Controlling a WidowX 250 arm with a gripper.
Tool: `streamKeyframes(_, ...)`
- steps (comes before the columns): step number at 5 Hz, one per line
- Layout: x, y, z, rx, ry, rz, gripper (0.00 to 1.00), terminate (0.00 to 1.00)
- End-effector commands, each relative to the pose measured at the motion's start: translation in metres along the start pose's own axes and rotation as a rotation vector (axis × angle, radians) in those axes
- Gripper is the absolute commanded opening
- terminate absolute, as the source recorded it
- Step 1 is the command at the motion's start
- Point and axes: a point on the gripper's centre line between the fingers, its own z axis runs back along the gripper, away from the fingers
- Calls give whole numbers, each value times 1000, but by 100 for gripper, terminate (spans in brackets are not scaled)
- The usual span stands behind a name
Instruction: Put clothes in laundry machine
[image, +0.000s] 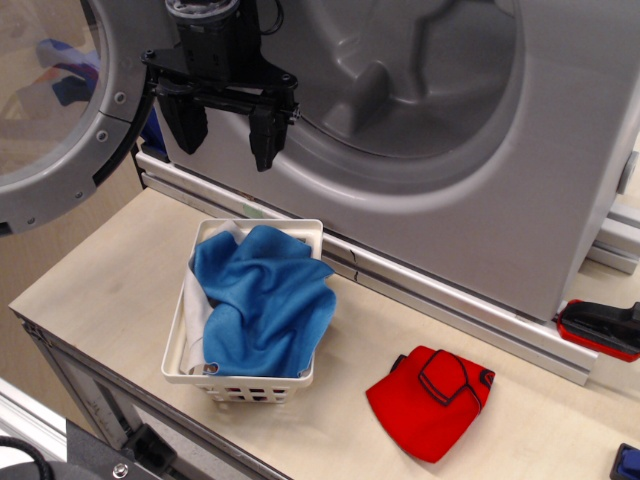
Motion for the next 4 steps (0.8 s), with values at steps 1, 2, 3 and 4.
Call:
streamKeyframes(1, 0, 0, 0, 0, 0, 0, 100, 0)
streamKeyframes(2, -19, -1, -26, 35, -25, -190, 100, 0)
streamKeyframes(3, -37, -5, -48, -7, -44, -412, 100, 0)
streamKeyframes(4, -49, -10, -68, -50, -54, -556, 100, 0)
